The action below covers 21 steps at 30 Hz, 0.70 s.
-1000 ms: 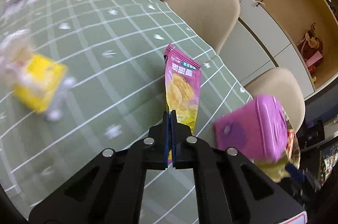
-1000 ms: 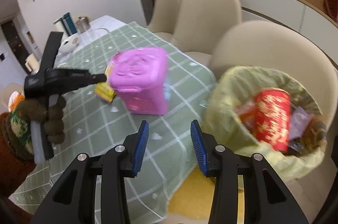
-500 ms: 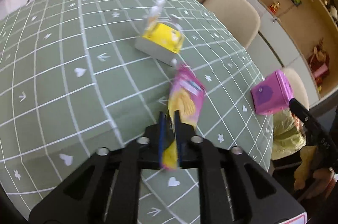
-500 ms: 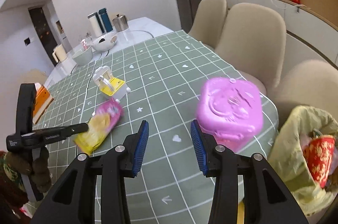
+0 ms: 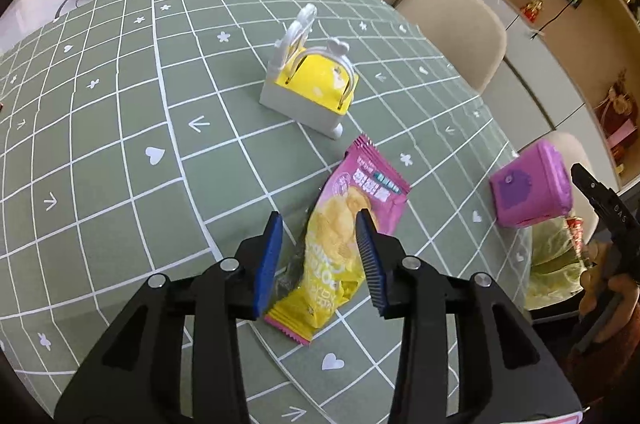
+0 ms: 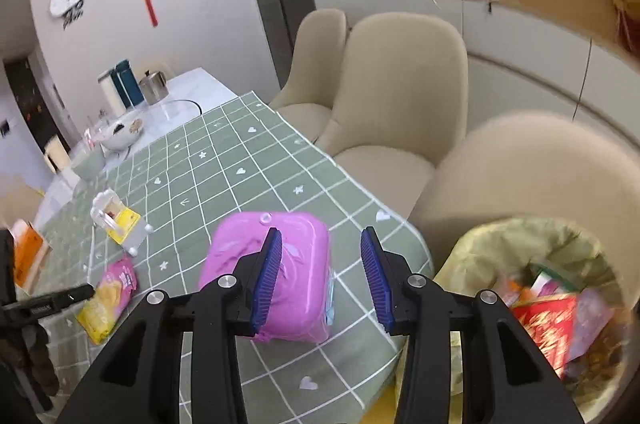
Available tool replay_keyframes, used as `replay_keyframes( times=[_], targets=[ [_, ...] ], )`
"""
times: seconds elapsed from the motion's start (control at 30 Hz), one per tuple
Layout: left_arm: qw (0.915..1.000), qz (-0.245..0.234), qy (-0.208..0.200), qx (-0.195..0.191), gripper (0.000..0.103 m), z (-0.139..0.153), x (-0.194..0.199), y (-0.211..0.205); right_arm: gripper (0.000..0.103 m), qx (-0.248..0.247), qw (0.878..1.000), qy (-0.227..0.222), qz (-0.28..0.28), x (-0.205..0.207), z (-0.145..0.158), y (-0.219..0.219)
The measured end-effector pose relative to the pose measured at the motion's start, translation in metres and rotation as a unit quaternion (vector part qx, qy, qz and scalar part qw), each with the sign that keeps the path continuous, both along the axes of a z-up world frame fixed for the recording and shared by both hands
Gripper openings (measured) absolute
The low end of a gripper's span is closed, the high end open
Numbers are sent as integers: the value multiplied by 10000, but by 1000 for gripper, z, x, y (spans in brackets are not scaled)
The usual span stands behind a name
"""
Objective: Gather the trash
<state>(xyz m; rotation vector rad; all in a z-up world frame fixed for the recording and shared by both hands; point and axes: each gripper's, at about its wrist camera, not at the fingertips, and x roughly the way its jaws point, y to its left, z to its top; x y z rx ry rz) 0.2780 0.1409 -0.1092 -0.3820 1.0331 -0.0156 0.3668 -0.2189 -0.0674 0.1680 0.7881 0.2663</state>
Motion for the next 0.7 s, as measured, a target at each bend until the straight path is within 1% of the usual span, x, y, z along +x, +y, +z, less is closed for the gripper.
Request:
replay_keyframes(
  times=[0.1, 0.17, 0.2, 0.27, 0.33, 0.47, 0.5, 0.53, 0.57, 0.6, 0.67, 0.7],
  targets=[
    [9998, 19, 133, 152, 37, -1, 2, -1, 39, 594, 9982, 119, 36, -7, -10, -4],
    [9995, 32, 201, 223, 37, -3, 2, 0, 39, 858, 9960, 221, 131, -11, -14, -1],
    [9994, 48, 251, 252, 37, -4, 2, -1, 39, 935, 9954, 173, 141, -16, -14, 2],
    [9988, 97, 377, 304, 37, -7, 2, -3, 39, 952, 9947, 151, 369, -23, -15, 13],
    [9982, 153, 472, 346, 37, -8, 1, -5, 39, 1082, 9921, 155, 608, -29, -18, 20],
    [9971, 160, 654, 341, 36, -13, -1, -15, 39, 1111, 9910, 99, 744, -37, -18, 26],
    [9970, 152, 673, 354, 33, -13, 0, -17, 39, 1068, 9910, 99, 798, -38, -17, 26],
    [9967, 132, 706, 387, 22, -14, 0, -22, 39, 1017, 9913, 90, 831, -40, -16, 26],
    [9964, 114, 731, 419, 16, -14, 0, -25, 39, 977, 9917, 66, 834, -43, -15, 25],
    [9963, 103, 733, 439, 15, -13, 0, -27, 39, 919, 9921, 23, 850, -47, -13, 24],
    [9965, 72, 693, 454, 7, -10, -2, -33, 39, 676, 9940, -11, 856, -54, -11, 21],
    [9968, 57, 650, 460, 6, -7, -4, -35, 39, 605, 9944, -33, 872, -57, -10, 21]
  ],
)
